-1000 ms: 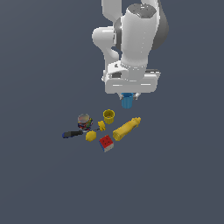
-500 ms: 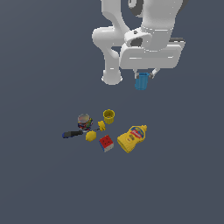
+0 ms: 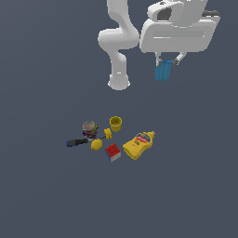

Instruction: Pick up a designated object from a clutter of objects.

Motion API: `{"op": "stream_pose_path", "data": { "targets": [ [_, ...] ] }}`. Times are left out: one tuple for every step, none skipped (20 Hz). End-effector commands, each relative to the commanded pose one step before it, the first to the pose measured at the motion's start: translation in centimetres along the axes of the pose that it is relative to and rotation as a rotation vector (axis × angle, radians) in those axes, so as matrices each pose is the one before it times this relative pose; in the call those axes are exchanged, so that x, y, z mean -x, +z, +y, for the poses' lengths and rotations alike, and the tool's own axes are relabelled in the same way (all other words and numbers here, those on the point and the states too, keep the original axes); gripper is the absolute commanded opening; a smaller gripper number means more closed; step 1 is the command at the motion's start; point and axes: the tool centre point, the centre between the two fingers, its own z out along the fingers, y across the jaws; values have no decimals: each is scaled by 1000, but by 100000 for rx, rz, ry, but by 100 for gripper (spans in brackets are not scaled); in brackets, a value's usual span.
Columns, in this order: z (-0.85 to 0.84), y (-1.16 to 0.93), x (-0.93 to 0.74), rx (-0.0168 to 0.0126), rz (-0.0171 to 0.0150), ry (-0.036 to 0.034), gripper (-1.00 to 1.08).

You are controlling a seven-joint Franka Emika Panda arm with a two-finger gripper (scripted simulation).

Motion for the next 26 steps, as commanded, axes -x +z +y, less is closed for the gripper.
{"op": "stream_pose_path", "data": {
  "targets": [
    [-557,-927,176,-76,-195,86,-100],
    [-153,-239,29,-28,-62,13,-100],
    [-141,-213,40,0,0,0,-100],
    [-88,-141,-5,-31,-58,22,-100],
    [-81,-113,5,0,0,0,-100],
    [-52,-64,-10,0,0,0,-100],
    [-24,-22,-18,0,0,0,-100],
    [-5,-2,-9,0,0,0,-100],
    [75,89,20,0,0,0,-100],
    [1,-21,-9,0,0,0,-100],
    [3,-64,-27,0,0,0,-100],
    [4,-106,-45,0,0,0,-100],
    [6,-148,-63,0,0,0,-100],
    [8,-189,-80,0,0,0,-100],
    [10,-230,-97,0,0,0,-100],
    [11,-271,-114,0,0,0,-100],
    [13,-310,-131,0,0,0,-100],
    [14,-348,-147,0,0,0,-100],
    [14,-373,-160,0,0,0,-100],
    [11,-337,-147,0,0,0,-100],
    [8,-293,-130,0,0,0,-100],
    [5,-249,-114,0,0,0,-100],
    [2,-206,-97,0,0,0,-100],
    [0,-165,-81,0,0,0,-100],
    [-2,-126,-64,0,0,0,-100],
    [-2,-88,-46,0,0,0,-100]
  ]
}}
